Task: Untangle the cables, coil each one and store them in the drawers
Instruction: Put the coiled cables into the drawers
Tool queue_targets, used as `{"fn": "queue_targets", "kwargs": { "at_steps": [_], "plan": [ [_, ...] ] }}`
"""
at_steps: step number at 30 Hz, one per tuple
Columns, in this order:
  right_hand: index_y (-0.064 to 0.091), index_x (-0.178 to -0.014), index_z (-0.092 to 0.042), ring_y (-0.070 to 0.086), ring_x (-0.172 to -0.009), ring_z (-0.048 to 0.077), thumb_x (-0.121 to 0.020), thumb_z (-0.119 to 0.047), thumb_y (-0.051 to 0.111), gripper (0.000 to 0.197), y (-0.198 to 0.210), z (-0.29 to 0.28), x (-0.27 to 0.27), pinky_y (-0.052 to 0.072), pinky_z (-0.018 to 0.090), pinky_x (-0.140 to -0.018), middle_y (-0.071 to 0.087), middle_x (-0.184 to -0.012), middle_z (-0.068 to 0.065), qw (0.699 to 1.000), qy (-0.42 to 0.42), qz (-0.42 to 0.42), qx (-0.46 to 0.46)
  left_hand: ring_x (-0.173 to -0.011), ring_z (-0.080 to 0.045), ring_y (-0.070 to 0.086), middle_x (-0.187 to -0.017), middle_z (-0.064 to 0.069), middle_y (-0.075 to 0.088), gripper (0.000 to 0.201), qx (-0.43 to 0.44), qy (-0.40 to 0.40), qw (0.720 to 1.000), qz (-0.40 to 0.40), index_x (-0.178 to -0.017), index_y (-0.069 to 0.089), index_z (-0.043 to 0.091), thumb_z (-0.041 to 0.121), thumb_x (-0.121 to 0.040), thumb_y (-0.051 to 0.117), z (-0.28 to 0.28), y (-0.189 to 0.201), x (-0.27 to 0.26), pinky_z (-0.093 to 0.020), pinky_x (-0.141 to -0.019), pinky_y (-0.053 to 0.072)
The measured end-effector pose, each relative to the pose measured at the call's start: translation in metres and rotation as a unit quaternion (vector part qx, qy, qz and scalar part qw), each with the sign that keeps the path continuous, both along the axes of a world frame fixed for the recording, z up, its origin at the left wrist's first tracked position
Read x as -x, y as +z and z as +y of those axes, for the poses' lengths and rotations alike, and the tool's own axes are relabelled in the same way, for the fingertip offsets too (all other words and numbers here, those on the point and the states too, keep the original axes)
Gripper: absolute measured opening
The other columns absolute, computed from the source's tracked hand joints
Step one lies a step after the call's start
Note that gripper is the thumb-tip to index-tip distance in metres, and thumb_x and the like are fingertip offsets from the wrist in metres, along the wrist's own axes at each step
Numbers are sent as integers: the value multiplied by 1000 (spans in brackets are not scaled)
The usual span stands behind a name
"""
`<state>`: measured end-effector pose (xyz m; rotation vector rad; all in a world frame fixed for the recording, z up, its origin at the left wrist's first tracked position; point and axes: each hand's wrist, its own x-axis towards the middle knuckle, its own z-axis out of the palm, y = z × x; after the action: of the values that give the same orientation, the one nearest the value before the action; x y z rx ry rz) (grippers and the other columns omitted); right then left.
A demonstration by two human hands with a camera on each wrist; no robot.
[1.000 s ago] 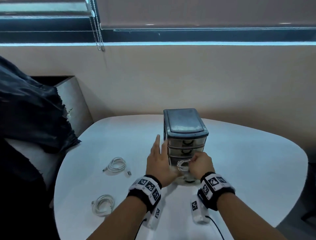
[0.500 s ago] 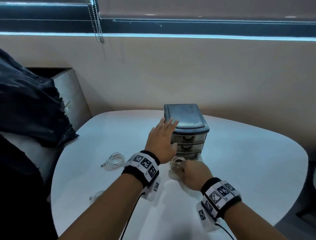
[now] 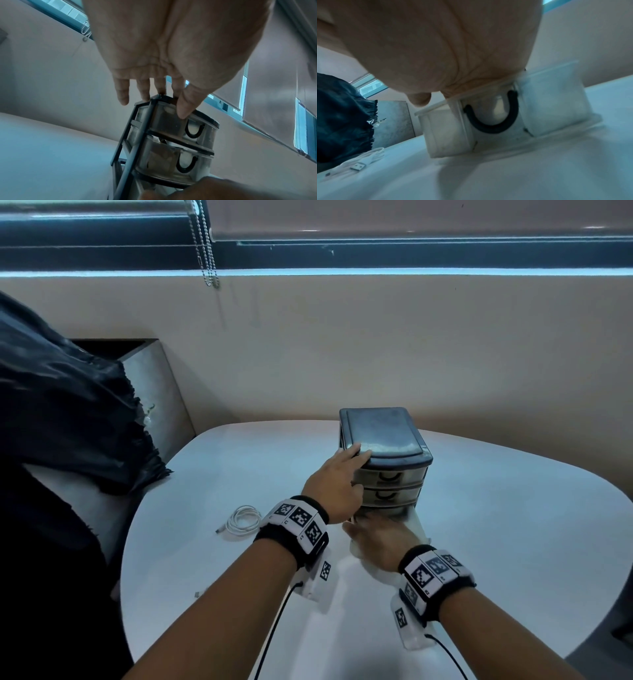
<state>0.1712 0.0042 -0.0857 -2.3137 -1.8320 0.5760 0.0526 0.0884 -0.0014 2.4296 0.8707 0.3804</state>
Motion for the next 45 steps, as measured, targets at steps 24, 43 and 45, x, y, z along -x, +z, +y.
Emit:
{"fn": "queue_targets", "kwargs": {
  "at_steps": [24,43,45],
  "plan": [
    [63,-112,-22,58,-109,21,-94,-46,55,32,38,-35,186,45,33,-92,61,-120,0,990,120,65,-36,-80,-17,71,-79,-3,74,11,179,245,931,201,-78,72,15,25,-74,75,-24,-59,214,-25,-63,50],
    [71,-83,-16,62,-86,24,-81,-19,70,4,42,-50,21,53,35,-66,69,-84,-1,950,-24,-153,-273,-120,-25,49,-136,-5,43,52,-64,226,969,-70,-140,39,19,44,-95,50,-42,-17,20,-41,-93,45],
    [70,-92,-17,58,-99,24,-88,-22,61,11,37,-46,4,49,35,-76,68,-95,-1,965,-46,-148,-210,-125,-27,43,-142,-7,38,64,-158,182,965,-102,-143,35,19,37,-88,61,-42,-26,12,-43,-93,46]
  ]
}}
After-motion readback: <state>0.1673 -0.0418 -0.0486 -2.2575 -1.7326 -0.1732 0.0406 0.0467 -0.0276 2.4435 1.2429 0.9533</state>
